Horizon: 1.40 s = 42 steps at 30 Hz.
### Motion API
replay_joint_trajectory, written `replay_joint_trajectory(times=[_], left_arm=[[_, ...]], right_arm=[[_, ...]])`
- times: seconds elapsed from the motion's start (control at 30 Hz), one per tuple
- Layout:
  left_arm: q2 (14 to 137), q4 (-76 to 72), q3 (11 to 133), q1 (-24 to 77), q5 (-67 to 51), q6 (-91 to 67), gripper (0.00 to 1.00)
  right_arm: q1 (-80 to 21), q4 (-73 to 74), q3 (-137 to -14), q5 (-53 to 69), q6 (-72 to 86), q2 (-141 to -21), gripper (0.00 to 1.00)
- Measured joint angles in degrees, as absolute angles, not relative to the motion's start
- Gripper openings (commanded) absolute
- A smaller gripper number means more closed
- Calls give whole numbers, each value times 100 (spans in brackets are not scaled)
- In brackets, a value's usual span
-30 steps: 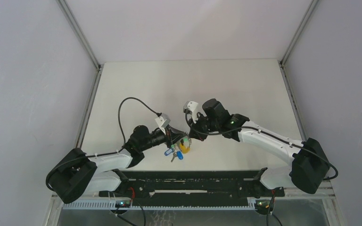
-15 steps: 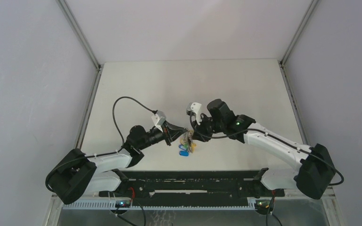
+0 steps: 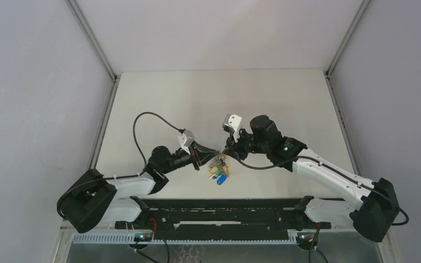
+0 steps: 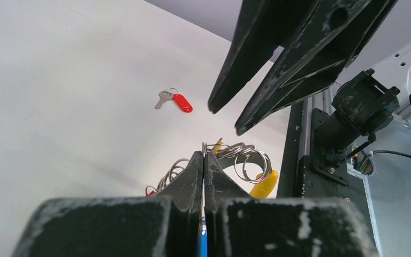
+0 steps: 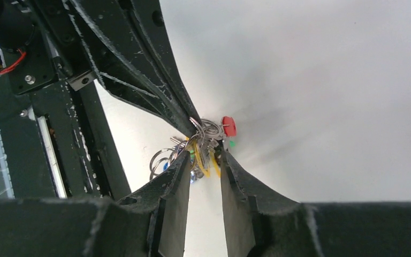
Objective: Put the keys on the keyring
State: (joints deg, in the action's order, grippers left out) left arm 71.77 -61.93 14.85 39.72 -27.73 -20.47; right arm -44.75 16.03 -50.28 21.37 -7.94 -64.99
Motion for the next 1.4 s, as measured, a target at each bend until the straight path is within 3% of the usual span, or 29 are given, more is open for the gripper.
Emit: replay_joint_trajectory(times=[0.5, 0.73, 1.03, 1.4], left_arm=[[7564, -6206, 1485, 3972, -2762, -2018, 0], [7559, -6211, 1485, 3972, -2801, -1997, 0], [7498, -6289, 1485, 3972, -3000, -1994, 0], [7000, -6042, 1485, 3931, -3385, -1715, 0]], right_arm=[[-4628, 1470, -5030, 1820, -740, -7083, 26], [-4519, 1476, -5030, 1911, -760, -7083, 22], [-4040, 1479, -5030, 2906, -1219, -7081, 29], [-3642, 1520, -5030, 4517, -2860, -7085, 30]])
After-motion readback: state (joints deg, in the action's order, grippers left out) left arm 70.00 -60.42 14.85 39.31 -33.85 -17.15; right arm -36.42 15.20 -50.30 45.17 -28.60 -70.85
